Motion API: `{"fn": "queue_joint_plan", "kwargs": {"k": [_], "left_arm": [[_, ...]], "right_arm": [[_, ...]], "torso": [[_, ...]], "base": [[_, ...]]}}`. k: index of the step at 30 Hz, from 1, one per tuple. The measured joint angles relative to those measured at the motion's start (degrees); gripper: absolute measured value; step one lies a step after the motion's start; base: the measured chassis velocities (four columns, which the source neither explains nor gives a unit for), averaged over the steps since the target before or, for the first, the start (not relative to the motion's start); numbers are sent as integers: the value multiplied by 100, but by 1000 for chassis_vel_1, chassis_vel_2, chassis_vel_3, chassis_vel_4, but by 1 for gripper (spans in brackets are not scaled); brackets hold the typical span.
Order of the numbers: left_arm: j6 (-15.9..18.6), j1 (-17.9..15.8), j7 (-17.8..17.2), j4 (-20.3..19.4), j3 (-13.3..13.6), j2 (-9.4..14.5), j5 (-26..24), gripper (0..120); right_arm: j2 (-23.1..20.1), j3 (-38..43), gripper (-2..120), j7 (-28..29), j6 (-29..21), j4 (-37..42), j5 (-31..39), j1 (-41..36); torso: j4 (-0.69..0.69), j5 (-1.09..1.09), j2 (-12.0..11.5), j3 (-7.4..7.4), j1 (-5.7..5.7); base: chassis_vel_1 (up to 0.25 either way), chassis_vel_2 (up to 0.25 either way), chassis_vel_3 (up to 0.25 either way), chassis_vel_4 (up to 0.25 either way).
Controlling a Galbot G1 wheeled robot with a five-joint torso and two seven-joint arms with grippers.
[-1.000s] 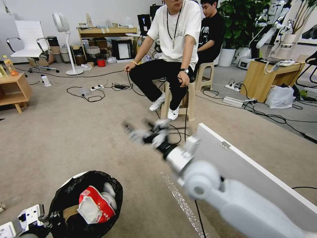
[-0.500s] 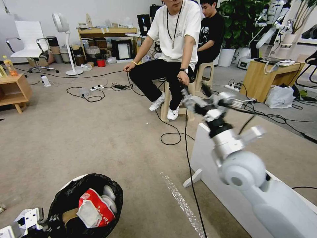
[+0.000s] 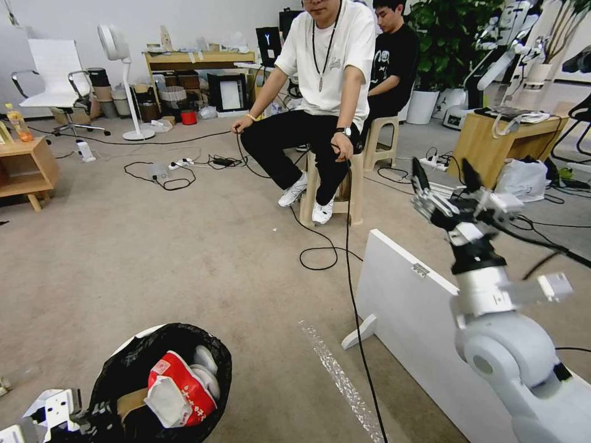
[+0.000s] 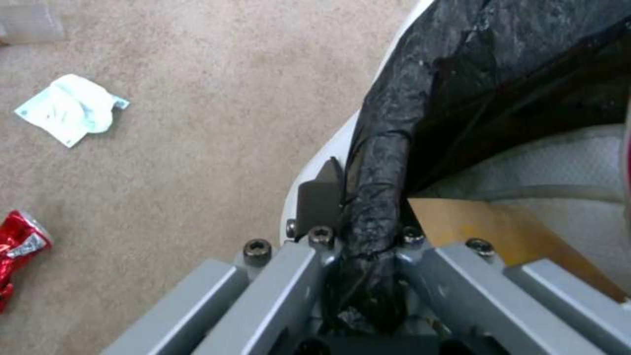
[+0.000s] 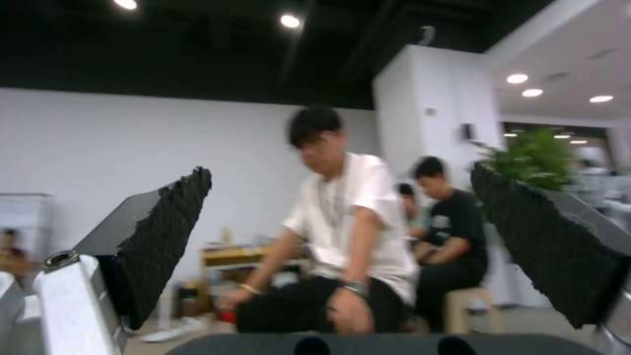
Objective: Pick up the trash bin and place the garbage on the floor into it.
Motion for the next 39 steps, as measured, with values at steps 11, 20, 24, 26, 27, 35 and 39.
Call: {"fn": "queue_joint_plan", "kwargs": {"k": [11,20,24,26,27,35,39], "left_arm": [[0,-49,26,1,87,-30,40,1],[0,-101,112,4,167,-134,182,1],[0,-110,140,3,203,-164,227,1],[0,-113,146,3,207,-164,230,1],[0,-121,150,6,211,-163,231,1],[0,-128,151,21,216,-168,216,1],[0,-111,153,13,212,-181,203,1]], "right_arm": [[511,406,100,9,115,64,-993,-1357],[1122,-553,100,231,134,-307,-2110,-1873],[1196,-691,100,235,132,-377,-2173,-1870],[1204,-716,100,234,130,-396,-2174,-1859],[1204,-748,100,234,129,-427,-2174,-1844],[1167,-804,100,233,132,-528,-2114,-1765],[1173,-841,100,232,143,-552,-2091,-1721]], "torso": [[-1,-2,0,0,0],[0,-2,0,0,0],[0,-1,0,0,0],[0,-1,0,0,0],[0,-1,0,0,0],[-1,-1,0,0,0],[0,-1,0,0,0]], "base": [[0,0,0,0],[0,0,0,0],[0,0,0,0],[0,0,0,0],[0,0,0,0],[0,0,0,0],[0,0,0,0]]}}
